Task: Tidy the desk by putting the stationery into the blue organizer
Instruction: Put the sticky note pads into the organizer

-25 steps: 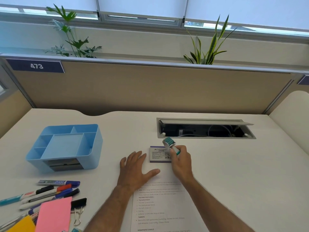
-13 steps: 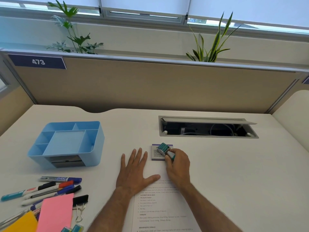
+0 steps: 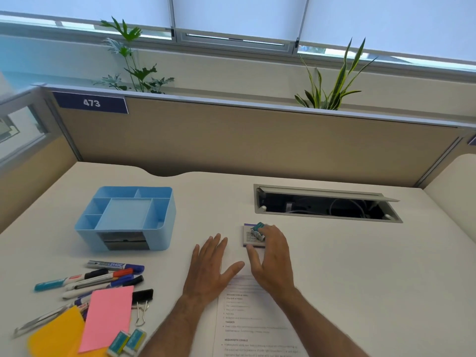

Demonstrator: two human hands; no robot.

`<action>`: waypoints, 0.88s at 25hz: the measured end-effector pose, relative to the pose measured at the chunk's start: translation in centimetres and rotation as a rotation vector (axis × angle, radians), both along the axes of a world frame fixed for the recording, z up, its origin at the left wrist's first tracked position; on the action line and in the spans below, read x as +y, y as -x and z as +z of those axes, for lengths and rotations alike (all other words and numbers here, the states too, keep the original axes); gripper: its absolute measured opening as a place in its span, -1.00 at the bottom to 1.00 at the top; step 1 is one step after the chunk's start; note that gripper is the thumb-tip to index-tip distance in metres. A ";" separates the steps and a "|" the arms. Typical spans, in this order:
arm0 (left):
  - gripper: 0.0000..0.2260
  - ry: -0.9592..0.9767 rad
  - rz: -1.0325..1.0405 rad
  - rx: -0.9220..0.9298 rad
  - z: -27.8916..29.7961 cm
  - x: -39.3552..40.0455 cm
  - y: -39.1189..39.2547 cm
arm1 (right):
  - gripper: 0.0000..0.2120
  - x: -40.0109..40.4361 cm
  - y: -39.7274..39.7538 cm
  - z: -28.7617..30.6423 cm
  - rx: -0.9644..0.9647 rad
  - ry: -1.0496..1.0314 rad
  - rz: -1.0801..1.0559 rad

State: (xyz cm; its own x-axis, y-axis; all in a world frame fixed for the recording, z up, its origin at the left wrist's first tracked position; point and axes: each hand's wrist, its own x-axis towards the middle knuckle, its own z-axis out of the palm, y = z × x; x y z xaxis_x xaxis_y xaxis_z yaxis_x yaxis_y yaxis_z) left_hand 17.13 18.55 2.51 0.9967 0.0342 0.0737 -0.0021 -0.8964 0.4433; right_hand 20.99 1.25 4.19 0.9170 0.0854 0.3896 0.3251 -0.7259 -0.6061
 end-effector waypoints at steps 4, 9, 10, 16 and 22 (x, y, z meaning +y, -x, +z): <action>-0.14 0.022 0.022 -0.061 1.1 2.5 2.6 | -0.54 3.8 3.6 0.1 -0.042 0.106 0.142; -0.38 0.011 0.160 -0.119 2.3 7.9 5.9 | -0.34 7.0 6.9 -1.2 0.069 0.263 0.247; -0.42 -0.004 0.203 -0.147 2.5 9.2 6.7 | -0.29 7.2 7.2 -1.5 0.088 0.314 0.267; -0.49 -0.121 0.557 -0.124 3.9 16.1 11.3 | -0.16 7.4 8.2 -2.5 0.192 0.603 0.310; -0.37 -0.174 0.693 0.171 4.1 18.2 13.4 | -0.20 7.5 8.2 -2.6 0.224 0.674 0.308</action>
